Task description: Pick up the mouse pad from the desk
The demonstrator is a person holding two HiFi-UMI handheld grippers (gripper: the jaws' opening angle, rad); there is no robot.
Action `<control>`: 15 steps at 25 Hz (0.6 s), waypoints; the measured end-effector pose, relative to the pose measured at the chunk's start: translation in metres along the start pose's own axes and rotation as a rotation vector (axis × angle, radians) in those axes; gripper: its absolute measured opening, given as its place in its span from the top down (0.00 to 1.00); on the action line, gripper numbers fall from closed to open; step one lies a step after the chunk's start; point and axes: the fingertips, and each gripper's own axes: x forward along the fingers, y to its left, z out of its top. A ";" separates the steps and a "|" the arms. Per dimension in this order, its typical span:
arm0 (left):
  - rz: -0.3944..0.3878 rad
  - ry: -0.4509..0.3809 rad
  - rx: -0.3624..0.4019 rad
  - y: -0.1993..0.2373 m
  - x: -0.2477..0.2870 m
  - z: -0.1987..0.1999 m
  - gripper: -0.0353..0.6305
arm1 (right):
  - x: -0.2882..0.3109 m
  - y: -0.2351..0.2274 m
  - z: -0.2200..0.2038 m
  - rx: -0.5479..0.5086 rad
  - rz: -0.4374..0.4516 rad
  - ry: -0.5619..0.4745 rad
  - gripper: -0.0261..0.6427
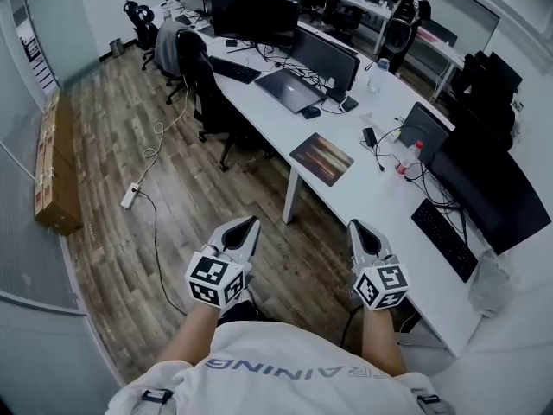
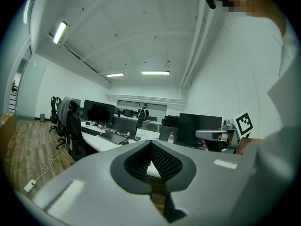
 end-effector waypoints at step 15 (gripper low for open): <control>-0.025 -0.005 -0.029 0.132 0.038 0.028 0.95 | 0.129 0.038 0.016 -0.037 -0.034 0.036 0.94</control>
